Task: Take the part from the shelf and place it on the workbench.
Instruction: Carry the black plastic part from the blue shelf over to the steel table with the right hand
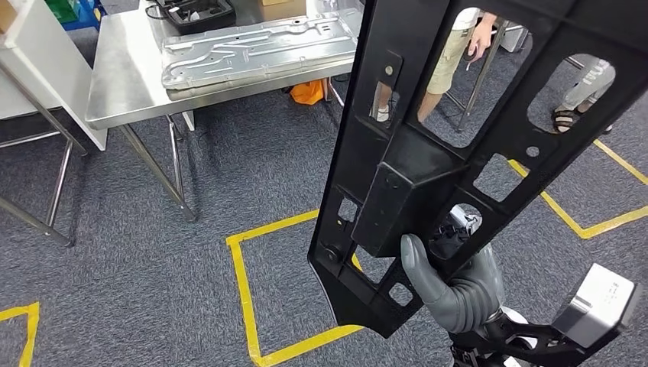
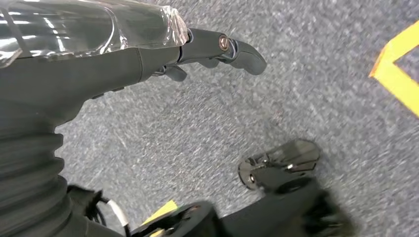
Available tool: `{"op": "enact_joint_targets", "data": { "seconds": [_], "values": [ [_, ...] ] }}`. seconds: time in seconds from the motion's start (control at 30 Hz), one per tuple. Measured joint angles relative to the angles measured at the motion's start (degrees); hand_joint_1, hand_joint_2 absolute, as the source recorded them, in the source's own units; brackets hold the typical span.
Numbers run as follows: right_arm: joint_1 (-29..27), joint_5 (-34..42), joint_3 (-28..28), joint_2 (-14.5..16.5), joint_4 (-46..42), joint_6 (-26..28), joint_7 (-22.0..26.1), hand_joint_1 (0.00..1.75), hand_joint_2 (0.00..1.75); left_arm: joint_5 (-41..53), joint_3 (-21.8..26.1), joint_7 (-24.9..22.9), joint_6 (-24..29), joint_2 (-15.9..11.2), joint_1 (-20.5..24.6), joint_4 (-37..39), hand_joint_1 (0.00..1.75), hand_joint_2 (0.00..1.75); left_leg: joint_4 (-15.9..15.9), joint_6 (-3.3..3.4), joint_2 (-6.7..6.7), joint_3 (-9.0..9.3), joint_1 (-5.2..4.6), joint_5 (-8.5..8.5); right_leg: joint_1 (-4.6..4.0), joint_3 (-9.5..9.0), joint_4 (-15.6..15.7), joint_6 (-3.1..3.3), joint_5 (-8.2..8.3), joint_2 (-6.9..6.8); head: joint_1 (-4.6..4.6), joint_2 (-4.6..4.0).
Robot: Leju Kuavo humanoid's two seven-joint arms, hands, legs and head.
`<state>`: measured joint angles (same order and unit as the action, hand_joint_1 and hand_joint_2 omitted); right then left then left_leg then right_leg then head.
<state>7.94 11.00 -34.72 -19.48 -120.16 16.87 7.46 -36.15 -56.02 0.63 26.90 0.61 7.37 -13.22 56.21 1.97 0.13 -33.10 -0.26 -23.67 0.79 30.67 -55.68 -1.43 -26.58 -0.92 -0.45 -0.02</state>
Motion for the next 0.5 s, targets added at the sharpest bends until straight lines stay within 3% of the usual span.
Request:
{"op": "enact_joint_targets", "data": {
  "seconds": [0.1, 0.17, 0.27, 0.3, 0.33, 0.37, 0.43, 0.5],
  "values": [
    [0.01, 0.38, 0.05, 0.11, 0.01, 0.00, 0.36, 1.75, 1.75, -0.19, 0.00, 0.07, 0.22, 0.02, 0.23, 0.00, 0.00, 1.75, -1.32, 0.60, -0.19, 0.45, -0.31, 0.09, 0.07, -0.09, 0.17, -0.88, -0.23, -0.14, 0.02, 0.01],
    [0.04, 0.44, 0.20, 0.15, 0.01, 0.00, 0.53, 1.75, 1.75, -0.28, 0.01, 0.07, 0.36, 0.09, 0.26, 0.00, 0.00, 1.75, -1.87, 1.19, -0.39, 0.96, -0.06, 0.32, 0.14, 0.51, -1.63, -1.34, -1.50, 0.01, 0.07, 0.01],
    [-0.05, 0.50, 0.32, 0.20, 0.03, 0.00, 0.61, 1.75, 1.75, -0.36, 0.04, 0.07, 0.50, 0.16, 0.34, 0.00, 0.00, 1.75, -2.08, 1.84, -0.56, 1.41, -0.01, 0.27, 0.14, 5.90, -12.58, -1.64, -6.53, 0.25, 0.22, 0.01],
    [-0.10, 0.51, 0.32, 0.20, 0.05, 0.00, 0.61, 1.75, 1.75, -0.38, 0.05, 0.06, 0.50, 0.19, 0.30, 0.00, 0.00, 1.75, -2.07, 1.91, -0.65, 1.46, -0.04, 0.22, 0.15, 7.77, -15.86, -1.72, -7.45, 0.25, 0.24, 0.01],
    [-0.14, 0.52, 0.32, 0.20, 0.07, 0.00, 0.60, 1.75, 1.75, -0.40, 0.05, 0.05, 0.49, 0.21, 0.25, 0.00, 0.00, 1.75, -2.05, 1.95, -0.78, 1.50, -0.06, 0.17, 0.16, 8.76, -17.20, -1.77, -7.26, 0.25, 0.25, 0.01],
    [-0.14, 0.52, 0.32, 0.20, 0.08, 0.00, 0.60, 1.75, 1.75, -0.42, 0.05, 0.04, 0.47, 0.27, 0.21, 0.00, 0.00, 1.75, -2.04, 1.94, -0.95, 1.58, -0.03, 0.13, 0.18, 8.55, -16.08, -1.77, -5.93, 0.25, 0.25, 0.00],
    [-0.11, 0.52, 0.32, 0.21, 0.08, -0.02, 0.60, 1.75, 1.75, -0.44, 0.05, 0.02, 0.44, 0.44, 0.20, 0.00, 0.00, 1.75, -1.99, 1.73, -1.36, 1.85, 0.04, -0.06, 0.24, 5.14, -8.18, -1.69, -1.49, 0.35, 0.26, 0.00],
    [-0.05, 0.53, 0.32, 0.25, 0.08, -0.10, 0.60, 1.75, 1.75, -0.45, 0.05, 0.01, 0.44, 0.56, 0.20, 0.00, 0.00, 1.75, -1.77, 1.25, -1.65, 1.90, -0.16, -0.39, 0.20, 2.02, -1.33, -1.39, 1.19, 0.59, 0.25, 0.00]
  ]
}}
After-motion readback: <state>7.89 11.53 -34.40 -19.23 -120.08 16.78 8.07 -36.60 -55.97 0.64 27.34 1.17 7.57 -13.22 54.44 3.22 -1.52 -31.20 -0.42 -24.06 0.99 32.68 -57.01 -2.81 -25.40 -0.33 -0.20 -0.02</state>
